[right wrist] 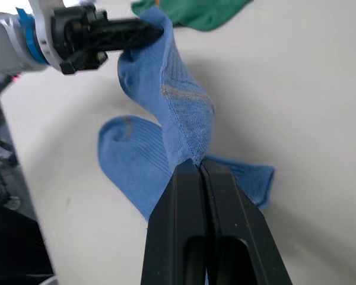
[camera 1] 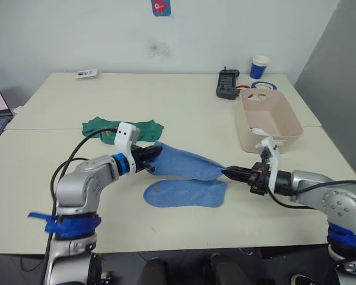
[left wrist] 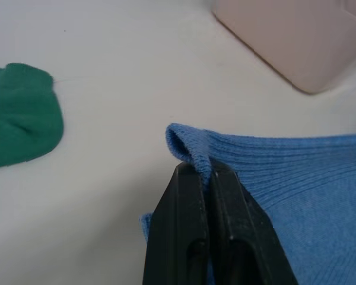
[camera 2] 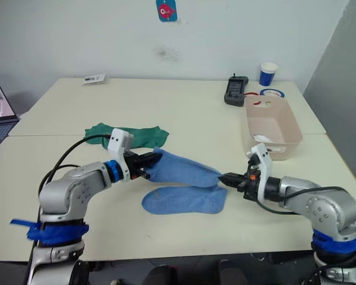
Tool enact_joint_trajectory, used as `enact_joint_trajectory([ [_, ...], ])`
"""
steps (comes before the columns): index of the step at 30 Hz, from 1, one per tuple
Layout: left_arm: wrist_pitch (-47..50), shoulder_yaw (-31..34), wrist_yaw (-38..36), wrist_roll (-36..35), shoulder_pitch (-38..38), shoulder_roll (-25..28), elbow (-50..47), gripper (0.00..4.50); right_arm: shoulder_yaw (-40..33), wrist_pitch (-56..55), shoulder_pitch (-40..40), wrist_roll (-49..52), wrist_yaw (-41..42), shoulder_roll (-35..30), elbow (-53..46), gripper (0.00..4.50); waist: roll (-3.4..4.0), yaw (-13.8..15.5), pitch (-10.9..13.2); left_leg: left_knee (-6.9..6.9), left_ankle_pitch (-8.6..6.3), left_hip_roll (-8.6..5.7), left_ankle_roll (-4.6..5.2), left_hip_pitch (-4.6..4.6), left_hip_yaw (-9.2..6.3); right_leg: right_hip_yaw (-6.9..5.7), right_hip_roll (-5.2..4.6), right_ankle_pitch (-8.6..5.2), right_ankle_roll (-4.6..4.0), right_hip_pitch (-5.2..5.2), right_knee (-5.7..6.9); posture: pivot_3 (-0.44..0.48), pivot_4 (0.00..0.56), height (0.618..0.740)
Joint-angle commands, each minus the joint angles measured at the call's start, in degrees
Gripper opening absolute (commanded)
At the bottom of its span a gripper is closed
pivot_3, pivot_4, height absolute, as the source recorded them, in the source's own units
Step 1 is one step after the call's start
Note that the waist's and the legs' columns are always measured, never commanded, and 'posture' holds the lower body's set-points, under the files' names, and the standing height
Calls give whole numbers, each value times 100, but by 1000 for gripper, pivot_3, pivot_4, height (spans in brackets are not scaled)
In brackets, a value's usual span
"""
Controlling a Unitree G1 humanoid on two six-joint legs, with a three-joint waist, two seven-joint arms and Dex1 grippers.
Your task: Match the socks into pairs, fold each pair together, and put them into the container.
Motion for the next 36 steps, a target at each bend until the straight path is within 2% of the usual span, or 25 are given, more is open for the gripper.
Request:
enact_joint_trajectory([
  [1, 619, 218, 481, -331, 435, -108, -1026, 0, -229, 410, -127, 560, 258, -232, 204, 25, 0, 3, 0, 0, 0, -1, 0, 1, 1, 1, 0, 0, 0, 0, -1, 0, 150, 740],
  [8, 441, 81, 1174, -225, 1074, -437, -1216, 0, 569, -31, -15, -80, 630, -589, 848, 25, 0, 3, 0, 1, 0, -12, 0, 4, 3, 1, 4, 0, 0, 2, 0, 0, 150, 740],
  [11, 405, 102, 1280, -370, 1173, -676, -1127, 689, 721, -466, 2, -471, 556, -493, 1256, 0, -2, 3, -1, 1, 0, -12, 0, 2, 3, 2, 7, 0, 0, 1, 0, 0, 150, 740],
  [12, 390, 127, 1294, -388, 1191, -686, -1126, 1034, 733, -549, 25, -527, 566, -493, 1311, 429, -2, 3, -1, 3, 0, -12, 0, 2, 4, 3, 7, 0, 0, 1, -2, 0, 150, 740],
  [14, 399, 250, 1313, -438, 1188, -635, -1121, 1658, 723, -635, 72, -557, 612, -516, 1311, 979, -2, 3, -1, 2, 0, -11, 0, 2, 6, 4, 6, 0, 0, 1, -2, 0, 150, 740],
  [18, 419, 722, 980, -673, 1245, -95, -1007, 2965, 490, -748, 216, -565, 448, -468, 1075, 2404, -1, -10, -1, 0, 0, -6, 0, 4, 2, 3, 10, 0, 0, 0, -2, 0, 150, 740],
  [23, -8, 775, -87, -1008, 1328, 735, -587, 4491, 359, -889, 281, -628, 69, -250, 893, 4089, -1, -4, -1, -2, 0, -5, 0, 8, 2, 3, 13, 0, -1, -2, 0, 0, 150, 740],
  [26, -246, 589, -506, -1110, 1249, 903, -299, 4491, 358, -895, 255, -640, -215, 16, 842, 4089, -1, 3, -1, -3, 0, -5, 0, 5, 6, 4, 8, 0, -1, -1, -3, 0, 150, 740],
  [29, -680, 169, -704, -822, 1179, 1026, 11, 4491, 382, -859, 219, -629, -404, 200, 800, 4089, -1, 13, -1, -3, 0, -6, 0, 2, 7, 4, 3, 0, 0, -1, -5, 0, 150, 740],
  [32, -873, -196, -736, -622, 1097, 1089, 272, 4491, 409, -844, 206, -638, -506, 269, 755, 4089, -1, 14, -1, -4, 0, -6, 0, 2, 7, 4, 0, 0, 0, -2, -5, 0, 150, 740],
  [35, -825, -240, -759, -745, 1137, 1040, 233, 4491, 422, -847, 222, -634, -574, 300, 716, 4089, -1, 10, 0, -4, 0, -5, 0, 2, 7, 4, 1, 0, 0, -2, -6, 0, 150, 740],
  [36, -823, -264, -751, -748, 1169, 1028, 210, 4310, 415, -843, 228, -623, -606, 321, 708, 4095, -1, 10, 0, -5, 0, -4, 0, 2, 7, 4, 1, 0, 0, -2, -6, 0, 150, 740],
])
